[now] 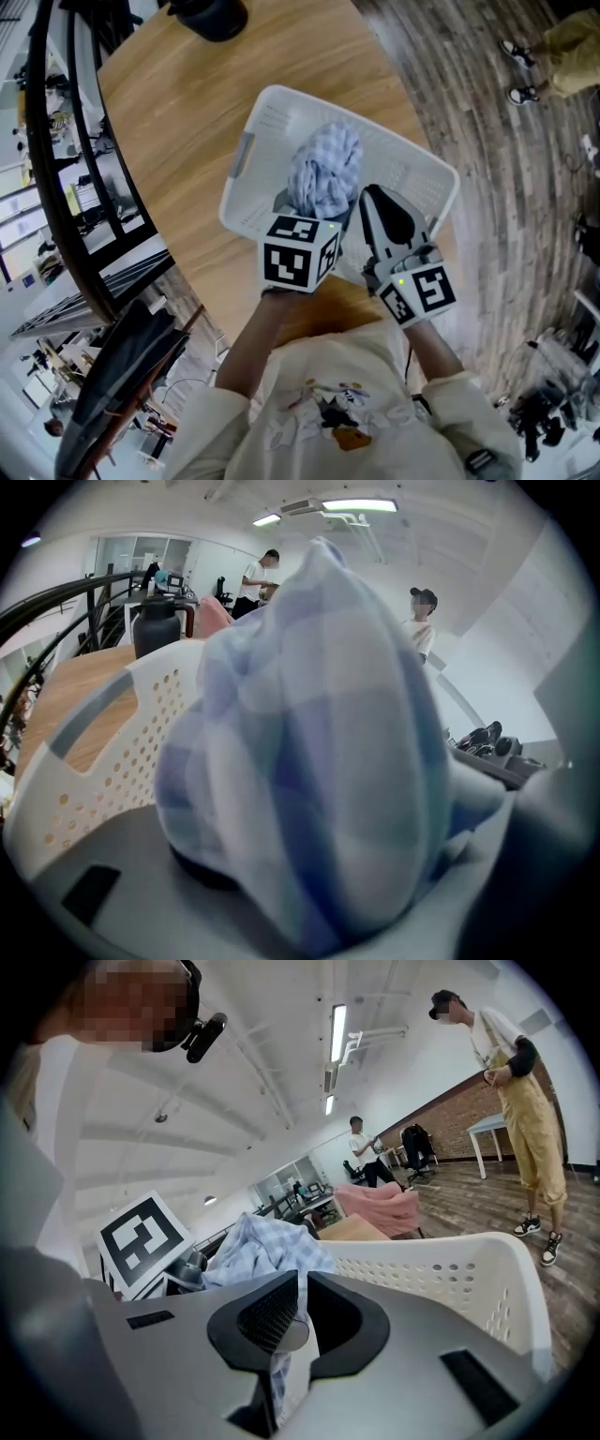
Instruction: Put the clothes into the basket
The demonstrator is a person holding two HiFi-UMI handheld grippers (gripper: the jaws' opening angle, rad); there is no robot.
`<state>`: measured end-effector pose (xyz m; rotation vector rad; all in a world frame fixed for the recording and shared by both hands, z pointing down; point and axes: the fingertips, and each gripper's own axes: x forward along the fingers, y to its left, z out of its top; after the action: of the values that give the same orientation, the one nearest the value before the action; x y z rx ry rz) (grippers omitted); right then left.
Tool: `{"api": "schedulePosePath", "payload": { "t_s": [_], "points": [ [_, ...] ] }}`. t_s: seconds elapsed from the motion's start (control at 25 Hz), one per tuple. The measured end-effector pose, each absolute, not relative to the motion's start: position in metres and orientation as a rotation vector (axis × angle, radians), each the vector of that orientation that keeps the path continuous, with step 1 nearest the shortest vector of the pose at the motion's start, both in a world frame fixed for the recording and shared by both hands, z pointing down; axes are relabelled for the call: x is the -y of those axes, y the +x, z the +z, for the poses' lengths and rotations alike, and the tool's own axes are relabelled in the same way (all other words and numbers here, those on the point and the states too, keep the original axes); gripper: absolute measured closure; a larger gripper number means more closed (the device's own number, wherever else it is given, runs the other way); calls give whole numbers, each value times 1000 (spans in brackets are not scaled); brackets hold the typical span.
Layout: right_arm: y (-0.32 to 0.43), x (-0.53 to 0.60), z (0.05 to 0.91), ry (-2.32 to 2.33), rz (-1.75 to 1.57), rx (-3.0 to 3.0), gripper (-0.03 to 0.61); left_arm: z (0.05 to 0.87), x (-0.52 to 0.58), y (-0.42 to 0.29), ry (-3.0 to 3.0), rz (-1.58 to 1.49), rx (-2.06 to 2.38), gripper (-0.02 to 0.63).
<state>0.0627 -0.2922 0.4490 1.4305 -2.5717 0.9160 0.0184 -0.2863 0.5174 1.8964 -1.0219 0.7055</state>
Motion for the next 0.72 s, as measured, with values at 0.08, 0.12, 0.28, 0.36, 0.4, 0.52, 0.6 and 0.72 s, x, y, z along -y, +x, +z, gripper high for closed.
{"api": "schedulePosePath", "payload": {
  "t_s": [0.08, 0.12, 0.28, 0.36, 0.4, 0.52, 0.6, 0.72],
  "points": [
    [62, 295, 457, 1427, 873, 2513, 546, 519, 287, 20, 1891, 710, 1002, 350],
    [62, 296, 461, 1429, 853, 2482, 546, 519, 288, 19, 1893, 720, 1003, 350],
    [66, 302, 473, 1474, 860, 2415, 546, 522, 296, 11, 1923, 824, 1012, 350],
    [67, 303, 477, 1489, 854, 2396, 546, 526, 301, 5, 1935, 906, 1000, 350],
    [67, 303, 479, 1490, 857, 2392, 546, 529, 303, 1, 1942, 953, 998, 347],
    [63, 303, 483, 1484, 866, 2395, 546, 534, 308, -9, 1977, 1081, 989, 341],
    [64, 304, 484, 1489, 876, 2394, 546, 540, 309, -10, 2013, 1145, 950, 341],
    [65, 305, 485, 1495, 887, 2390, 546, 549, 307, -7, 2087, 1225, 863, 341]
  ]
}}
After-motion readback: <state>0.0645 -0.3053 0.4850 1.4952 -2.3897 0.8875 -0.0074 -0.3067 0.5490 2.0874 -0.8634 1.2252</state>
